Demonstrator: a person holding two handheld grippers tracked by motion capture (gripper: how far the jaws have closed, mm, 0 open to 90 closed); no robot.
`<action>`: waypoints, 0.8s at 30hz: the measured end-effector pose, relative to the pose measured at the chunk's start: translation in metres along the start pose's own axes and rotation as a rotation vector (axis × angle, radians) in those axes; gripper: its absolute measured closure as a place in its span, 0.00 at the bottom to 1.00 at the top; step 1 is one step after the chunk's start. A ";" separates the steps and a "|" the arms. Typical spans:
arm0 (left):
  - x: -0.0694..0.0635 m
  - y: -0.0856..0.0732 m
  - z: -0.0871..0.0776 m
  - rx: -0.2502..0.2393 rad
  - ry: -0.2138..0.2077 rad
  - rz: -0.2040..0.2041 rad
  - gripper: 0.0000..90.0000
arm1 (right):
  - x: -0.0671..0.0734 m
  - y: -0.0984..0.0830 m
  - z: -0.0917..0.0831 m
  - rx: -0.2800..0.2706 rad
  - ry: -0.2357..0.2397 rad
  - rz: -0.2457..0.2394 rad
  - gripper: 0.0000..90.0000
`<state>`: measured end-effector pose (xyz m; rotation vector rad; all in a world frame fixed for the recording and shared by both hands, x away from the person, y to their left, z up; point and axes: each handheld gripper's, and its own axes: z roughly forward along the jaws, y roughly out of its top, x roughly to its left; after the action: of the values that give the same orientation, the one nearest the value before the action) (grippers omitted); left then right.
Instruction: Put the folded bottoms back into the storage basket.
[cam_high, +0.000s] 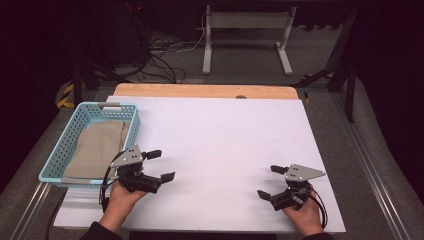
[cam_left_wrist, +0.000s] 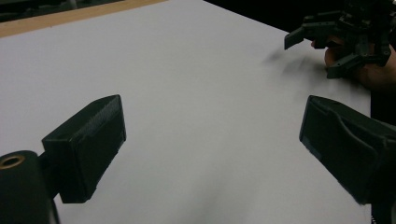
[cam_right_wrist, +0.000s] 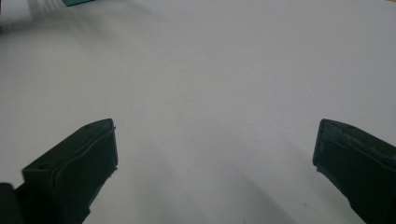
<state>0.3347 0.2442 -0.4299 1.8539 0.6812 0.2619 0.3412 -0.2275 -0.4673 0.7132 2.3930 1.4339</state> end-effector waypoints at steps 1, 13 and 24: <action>0.000 0.000 0.000 0.000 0.000 0.000 0.08 | 0.000 0.000 0.000 -0.001 0.000 0.000 0.01; 0.001 -0.026 0.015 -0.003 -0.022 -0.004 0.07 | 0.000 0.000 0.000 0.000 0.003 -0.003 0.01; -0.001 -0.039 0.023 -0.003 -0.022 0.007 0.03 | 0.001 0.000 0.000 -0.004 0.008 -0.010 0.01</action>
<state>0.3319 0.2357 -0.4745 1.8537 0.6591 0.2470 0.3404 -0.2268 -0.4672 0.6953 2.3961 1.4398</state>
